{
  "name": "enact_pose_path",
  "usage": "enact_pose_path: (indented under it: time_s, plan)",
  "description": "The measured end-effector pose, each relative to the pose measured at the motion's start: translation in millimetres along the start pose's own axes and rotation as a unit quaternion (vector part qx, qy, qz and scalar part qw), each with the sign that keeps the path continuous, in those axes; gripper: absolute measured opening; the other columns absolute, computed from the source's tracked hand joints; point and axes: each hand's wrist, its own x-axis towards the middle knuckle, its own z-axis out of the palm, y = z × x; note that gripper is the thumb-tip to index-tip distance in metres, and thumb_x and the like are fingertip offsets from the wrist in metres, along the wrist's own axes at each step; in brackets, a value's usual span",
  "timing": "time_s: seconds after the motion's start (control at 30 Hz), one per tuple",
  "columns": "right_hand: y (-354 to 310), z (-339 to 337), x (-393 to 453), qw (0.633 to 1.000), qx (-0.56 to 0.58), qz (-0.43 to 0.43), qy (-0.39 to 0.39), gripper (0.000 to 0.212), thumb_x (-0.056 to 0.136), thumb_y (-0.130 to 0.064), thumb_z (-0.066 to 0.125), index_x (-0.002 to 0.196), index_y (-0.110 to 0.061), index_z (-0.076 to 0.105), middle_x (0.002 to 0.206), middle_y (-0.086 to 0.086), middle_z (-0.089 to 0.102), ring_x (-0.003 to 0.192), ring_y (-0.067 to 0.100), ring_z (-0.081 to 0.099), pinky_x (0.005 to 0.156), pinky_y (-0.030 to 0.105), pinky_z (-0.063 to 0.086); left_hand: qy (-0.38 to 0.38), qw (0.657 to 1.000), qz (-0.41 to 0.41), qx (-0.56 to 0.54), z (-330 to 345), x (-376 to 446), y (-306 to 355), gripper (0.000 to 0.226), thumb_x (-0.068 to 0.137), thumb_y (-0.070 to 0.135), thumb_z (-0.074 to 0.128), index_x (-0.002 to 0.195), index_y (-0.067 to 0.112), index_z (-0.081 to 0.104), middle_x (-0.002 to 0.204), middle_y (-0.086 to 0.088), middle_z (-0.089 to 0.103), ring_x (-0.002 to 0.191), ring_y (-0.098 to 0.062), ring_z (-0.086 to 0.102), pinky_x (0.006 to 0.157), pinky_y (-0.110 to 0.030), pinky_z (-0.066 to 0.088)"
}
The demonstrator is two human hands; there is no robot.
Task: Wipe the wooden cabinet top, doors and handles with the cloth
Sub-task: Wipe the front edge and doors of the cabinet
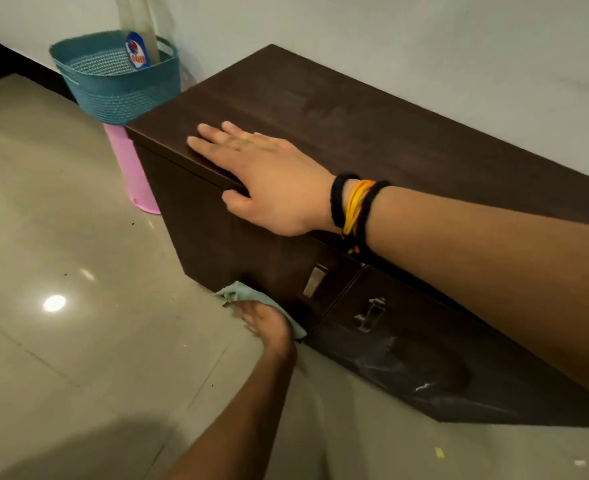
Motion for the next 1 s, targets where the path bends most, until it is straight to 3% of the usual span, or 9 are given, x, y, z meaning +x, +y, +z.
enact_pose_path:
  time_s: [0.1,0.2,0.3,0.37,0.53,0.63,0.77,0.83,1.0]
  plan:
    - [0,0,-2,1.000,0.013,0.000,0.006,0.068,0.102,-0.031,0.048,0.162,-0.026,0.016,0.170,-0.003,0.011,0.156,0.017,0.007,0.126,0.040,0.011,-0.029,0.996,0.084,-0.017,-3,-55,-6,0.053,0.109,0.031,0.018,0.159,0.014,0.009,0.166,-0.011,0.013,0.153,-0.027,0.013,0.121,-0.036,0.010]
    - [4,-1,-7,1.000,0.022,-0.003,0.007,0.066,0.103,-0.033,0.047,0.161,-0.025,0.018,0.169,-0.003,0.014,0.156,0.017,0.008,0.126,0.039,0.012,-0.071,0.985,0.131,-0.085,4,-72,-27,0.063,0.106,0.049,0.022,0.158,0.015,0.015,0.163,-0.010,0.022,0.150,-0.024,0.023,0.124,-0.037,0.013]
    - [9,2,-18,1.000,0.013,0.007,0.010,0.065,0.104,-0.034,0.047,0.161,-0.025,0.018,0.169,-0.004,0.013,0.156,0.016,0.008,0.126,0.038,0.011,-0.142,0.963,0.228,0.025,2,-87,-63,0.089,0.093,0.073,0.020,0.160,0.017,0.004,0.166,-0.012,-0.002,0.151,-0.030,0.010,0.120,-0.041,0.008]
    - [8,3,-23,1.000,0.007,0.011,0.011,0.065,0.104,-0.032,0.047,0.161,-0.024,0.018,0.169,-0.003,0.013,0.156,0.016,0.008,0.126,0.038,0.012,-0.168,0.872,0.418,0.194,-6,-90,-87,0.084,0.098,0.064,0.018,0.157,0.004,0.005,0.161,-0.022,-0.005,0.144,-0.044,0.012,0.116,-0.048,0.014]
    - [7,1,-41,1.000,0.004,0.023,0.009,0.065,0.104,-0.025,0.048,0.162,-0.022,0.018,0.170,-0.001,0.013,0.156,0.017,0.007,0.126,0.036,0.011,-0.129,0.710,0.609,0.329,-22,-50,-106,0.068,0.101,0.045,0.026,0.148,-0.004,0.019,0.148,-0.035,0.016,0.135,-0.055,0.022,0.113,-0.058,0.022]
    - [8,5,-55,1.000,-0.006,0.021,0.011,0.065,0.104,-0.022,0.048,0.162,-0.021,0.018,0.169,-0.001,0.013,0.156,0.017,0.008,0.126,0.039,0.014,-0.126,0.585,0.720,0.351,-25,-20,-101,0.055,0.101,0.039,0.033,0.139,0.001,0.037,0.136,-0.030,0.034,0.123,-0.051,0.036,0.106,-0.059,0.028]
    - [13,6,-71,0.999,-0.031,0.011,0.015,0.065,0.104,-0.020,0.048,0.162,-0.021,0.017,0.169,-0.001,0.013,0.156,0.017,0.009,0.125,0.040,0.017,-0.110,0.430,0.833,0.329,-24,4,-89,0.062,0.088,0.035,0.056,0.145,0.020,0.037,0.146,-0.012,0.024,0.133,-0.037,0.025,0.114,-0.054,0.020]
    - [16,8,-80,0.999,-0.048,0.004,0.016,0.066,0.105,-0.021,0.047,0.162,-0.021,0.015,0.170,-0.002,0.012,0.156,0.017,0.009,0.125,0.040,0.017,-0.092,0.392,0.858,0.319,-22,10,-85,0.077,0.079,0.035,0.064,0.149,0.024,0.033,0.147,-0.008,0.022,0.134,-0.034,0.023,0.109,-0.053,0.024]
    - [18,15,-95,0.994,-0.102,-0.011,0.026,0.065,0.106,-0.021,0.044,0.162,-0.019,0.012,0.170,0.000,0.011,0.156,0.018,0.009,0.126,0.036,0.016,-0.101,0.378,0.876,0.284,-15,9,-77,0.063,0.084,0.035,0.058,0.142,0.022,0.037,0.153,-0.007,0.021,0.146,-0.031,0.016,0.109,-0.050,0.023]
